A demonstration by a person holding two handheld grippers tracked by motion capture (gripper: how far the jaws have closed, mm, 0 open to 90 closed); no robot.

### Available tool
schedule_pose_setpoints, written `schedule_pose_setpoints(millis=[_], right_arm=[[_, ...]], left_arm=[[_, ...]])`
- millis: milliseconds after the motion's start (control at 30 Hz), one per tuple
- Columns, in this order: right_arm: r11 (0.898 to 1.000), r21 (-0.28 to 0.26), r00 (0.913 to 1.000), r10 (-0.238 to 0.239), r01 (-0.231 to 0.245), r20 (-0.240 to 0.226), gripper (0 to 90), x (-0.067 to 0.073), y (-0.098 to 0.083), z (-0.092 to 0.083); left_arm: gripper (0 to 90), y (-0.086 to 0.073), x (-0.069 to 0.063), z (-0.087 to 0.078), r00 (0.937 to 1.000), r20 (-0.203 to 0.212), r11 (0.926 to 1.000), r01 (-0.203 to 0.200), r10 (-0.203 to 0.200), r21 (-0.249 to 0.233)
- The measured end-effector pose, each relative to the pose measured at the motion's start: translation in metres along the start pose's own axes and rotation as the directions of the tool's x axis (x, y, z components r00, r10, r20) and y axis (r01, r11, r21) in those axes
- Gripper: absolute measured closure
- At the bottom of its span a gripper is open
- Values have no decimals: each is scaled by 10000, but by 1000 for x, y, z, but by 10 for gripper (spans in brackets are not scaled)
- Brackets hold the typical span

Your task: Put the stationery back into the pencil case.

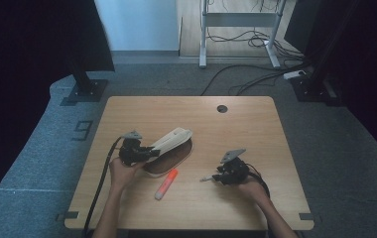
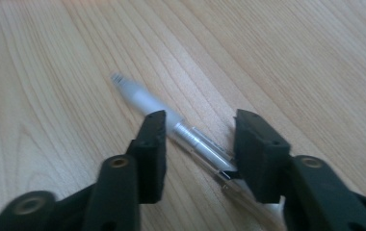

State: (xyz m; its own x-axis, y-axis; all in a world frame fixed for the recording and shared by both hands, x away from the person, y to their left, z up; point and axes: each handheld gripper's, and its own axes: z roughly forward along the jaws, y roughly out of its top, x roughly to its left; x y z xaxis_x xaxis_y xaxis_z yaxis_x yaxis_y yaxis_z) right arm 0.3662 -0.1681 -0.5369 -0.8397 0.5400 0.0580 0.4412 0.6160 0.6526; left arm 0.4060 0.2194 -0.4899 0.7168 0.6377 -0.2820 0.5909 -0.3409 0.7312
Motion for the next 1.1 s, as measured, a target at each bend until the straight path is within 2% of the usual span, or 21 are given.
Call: schedule_pose_setpoints(millis=[100,267,667,1100], right_arm=[[9990,200,9989,-408,403,220,627,4,2,0],[9990,186,9991,-415,416,-41,772,6,3,1],[9990,47,9989,437,-436,-165,782,-1,4,-1],[9984,-365,9989,425,-431,-173,782,-2,24,-11]], left_arm=[[720,0,0,0,10000,7,10000,8,-8,0],[719,0,0,0,10000,20,10000,7,-7,14],[727,0,0,0,10000,-3,10000,25,-25,-45],[742,0,0,-2,9999,-136,9999,-2,0,-156]])
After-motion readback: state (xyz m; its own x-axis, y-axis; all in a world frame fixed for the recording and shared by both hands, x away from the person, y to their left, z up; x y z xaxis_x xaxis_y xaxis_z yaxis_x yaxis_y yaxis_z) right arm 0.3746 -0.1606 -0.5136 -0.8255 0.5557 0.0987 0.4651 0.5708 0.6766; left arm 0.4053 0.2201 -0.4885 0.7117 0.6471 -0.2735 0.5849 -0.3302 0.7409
